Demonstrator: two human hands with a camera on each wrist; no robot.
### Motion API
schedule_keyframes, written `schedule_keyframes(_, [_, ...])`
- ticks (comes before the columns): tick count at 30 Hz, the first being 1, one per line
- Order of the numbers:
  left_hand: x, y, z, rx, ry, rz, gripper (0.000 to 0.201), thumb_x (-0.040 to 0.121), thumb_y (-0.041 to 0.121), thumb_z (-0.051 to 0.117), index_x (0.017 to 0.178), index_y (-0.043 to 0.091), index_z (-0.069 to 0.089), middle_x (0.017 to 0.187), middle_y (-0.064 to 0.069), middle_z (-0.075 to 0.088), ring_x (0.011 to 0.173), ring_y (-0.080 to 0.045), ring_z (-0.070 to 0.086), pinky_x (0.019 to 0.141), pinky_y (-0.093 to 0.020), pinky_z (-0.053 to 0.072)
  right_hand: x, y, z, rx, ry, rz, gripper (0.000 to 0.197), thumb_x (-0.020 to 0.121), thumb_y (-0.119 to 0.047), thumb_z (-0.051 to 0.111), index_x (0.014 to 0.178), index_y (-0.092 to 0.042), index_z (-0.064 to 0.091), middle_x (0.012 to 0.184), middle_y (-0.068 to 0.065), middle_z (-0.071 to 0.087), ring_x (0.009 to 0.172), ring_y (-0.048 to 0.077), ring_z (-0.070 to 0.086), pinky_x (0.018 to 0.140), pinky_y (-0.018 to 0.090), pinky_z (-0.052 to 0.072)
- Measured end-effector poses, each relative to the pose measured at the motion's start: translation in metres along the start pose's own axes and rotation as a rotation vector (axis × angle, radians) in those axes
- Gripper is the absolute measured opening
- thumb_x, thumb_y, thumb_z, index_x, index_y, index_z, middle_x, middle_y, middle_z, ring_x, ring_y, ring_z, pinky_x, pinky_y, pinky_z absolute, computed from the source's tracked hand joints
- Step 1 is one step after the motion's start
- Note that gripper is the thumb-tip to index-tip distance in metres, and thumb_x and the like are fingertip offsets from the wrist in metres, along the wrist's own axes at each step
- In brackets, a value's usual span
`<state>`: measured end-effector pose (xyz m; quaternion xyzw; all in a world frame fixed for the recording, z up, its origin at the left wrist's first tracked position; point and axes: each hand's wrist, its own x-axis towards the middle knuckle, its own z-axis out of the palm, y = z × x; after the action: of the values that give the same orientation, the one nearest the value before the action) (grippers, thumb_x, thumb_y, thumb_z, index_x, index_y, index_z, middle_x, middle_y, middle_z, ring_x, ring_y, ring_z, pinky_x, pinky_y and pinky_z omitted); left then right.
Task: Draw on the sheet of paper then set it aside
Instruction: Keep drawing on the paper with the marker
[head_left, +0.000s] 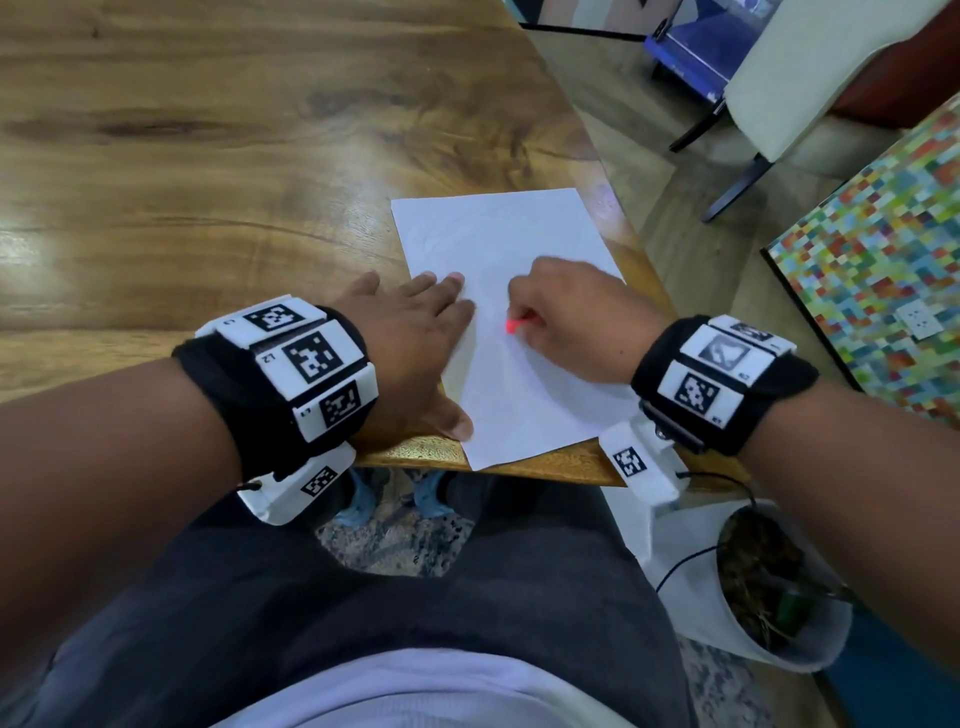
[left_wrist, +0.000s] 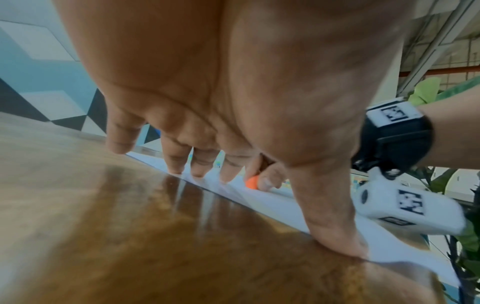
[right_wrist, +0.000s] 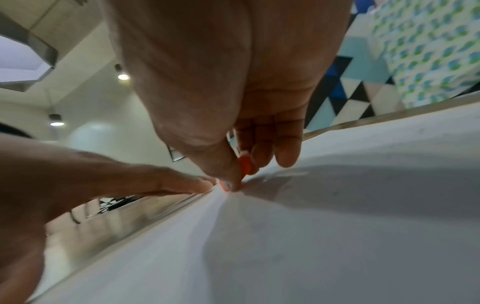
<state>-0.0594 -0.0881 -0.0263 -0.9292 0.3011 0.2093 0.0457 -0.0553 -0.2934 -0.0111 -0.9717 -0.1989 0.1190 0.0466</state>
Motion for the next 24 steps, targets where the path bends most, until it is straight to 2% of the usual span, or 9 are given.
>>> schedule_keyframes(3, [0.000, 0.000, -0.002, -0.002, -0.037, 0.005, 0.121, 0.075, 0.086, 0.055, 0.161, 0.031, -0.010, 0.169, -0.001, -0.018, 0.157, -0.020, -0.007, 0.124, -0.057, 0.008, 0.006, 0.008, -0.001, -0.009, 0.024, 0.071, 0.011, 0.093, -0.028, 0.053, 0.093, -0.021, 0.062, 0.097, 0.000, 0.052, 0.093, 0.025, 0.054, 0.083, 0.044, 0.049])
schedule_keyframes(8, [0.003, 0.004, -0.005, 0.056, -0.071, -0.007, 0.121, 0.075, 0.086, 0.055, 0.161, 0.030, -0.009, 0.169, -0.004, -0.019, 0.157, -0.023, -0.008, 0.123, -0.060, 0.010, -0.025, -0.024, 0.010, 0.038, -0.064, -0.209, 0.015, 0.093, -0.027, 0.054, 0.099, -0.020, 0.065, 0.096, -0.005, 0.047, 0.093, 0.023, 0.055, 0.078, 0.041, 0.047])
schedule_keyframes(10, [0.004, 0.004, -0.006, 0.068, -0.082, -0.007, 0.122, 0.075, 0.087, 0.054, 0.161, 0.029, -0.009, 0.169, -0.005, -0.019, 0.157, -0.024, -0.008, 0.122, -0.061, 0.010, -0.028, -0.027, 0.012, 0.002, -0.104, -0.238, 0.016, 0.094, -0.028, 0.054, 0.101, -0.020, 0.065, 0.098, -0.004, 0.049, 0.092, 0.022, 0.054, 0.077, 0.041, 0.047])
schedule_keyframes(15, [0.005, 0.004, -0.004, 0.087, -0.069, -0.010, 0.120, 0.075, 0.088, 0.053, 0.161, 0.031, -0.010, 0.169, -0.003, -0.020, 0.157, -0.024, -0.008, 0.122, -0.062, 0.011, -0.011, 0.010, 0.003, 0.042, 0.038, 0.038, 0.009, 0.091, -0.028, 0.057, 0.092, -0.022, 0.064, 0.094, -0.001, 0.054, 0.091, 0.023, 0.055, 0.083, 0.044, 0.049])
schedule_keyframes(17, [0.004, 0.004, -0.003, 0.080, -0.067, -0.014, 0.119, 0.075, 0.087, 0.053, 0.160, 0.034, -0.011, 0.169, -0.003, -0.021, 0.157, -0.024, -0.009, 0.122, -0.062, 0.010, -0.014, 0.010, 0.004, 0.035, 0.044, 0.061, 0.009, 0.090, -0.028, 0.057, 0.091, -0.023, 0.064, 0.093, -0.001, 0.054, 0.089, 0.023, 0.055, 0.082, 0.044, 0.050])
schedule_keyframes(22, [0.005, 0.005, 0.000, 0.076, -0.076, 0.000, 0.113, 0.074, 0.090, 0.048, 0.156, 0.046, -0.017, 0.167, -0.006, -0.024, 0.157, -0.026, -0.011, 0.120, -0.064, 0.012, -0.042, -0.037, 0.017, 0.068, -0.042, -0.186, 0.015, 0.093, -0.029, 0.055, 0.096, -0.020, 0.067, 0.097, -0.003, 0.052, 0.089, 0.022, 0.056, 0.075, 0.040, 0.048])
schedule_keyframes(24, [0.005, 0.005, 0.000, 0.086, -0.079, -0.001, 0.112, 0.073, 0.091, 0.047, 0.155, 0.049, -0.017, 0.167, -0.007, -0.024, 0.156, -0.028, -0.011, 0.120, -0.064, 0.013, -0.043, -0.035, 0.015, 0.054, -0.056, -0.194, 0.016, 0.094, -0.030, 0.055, 0.098, -0.021, 0.067, 0.098, -0.005, 0.051, 0.091, 0.020, 0.056, 0.076, 0.039, 0.048])
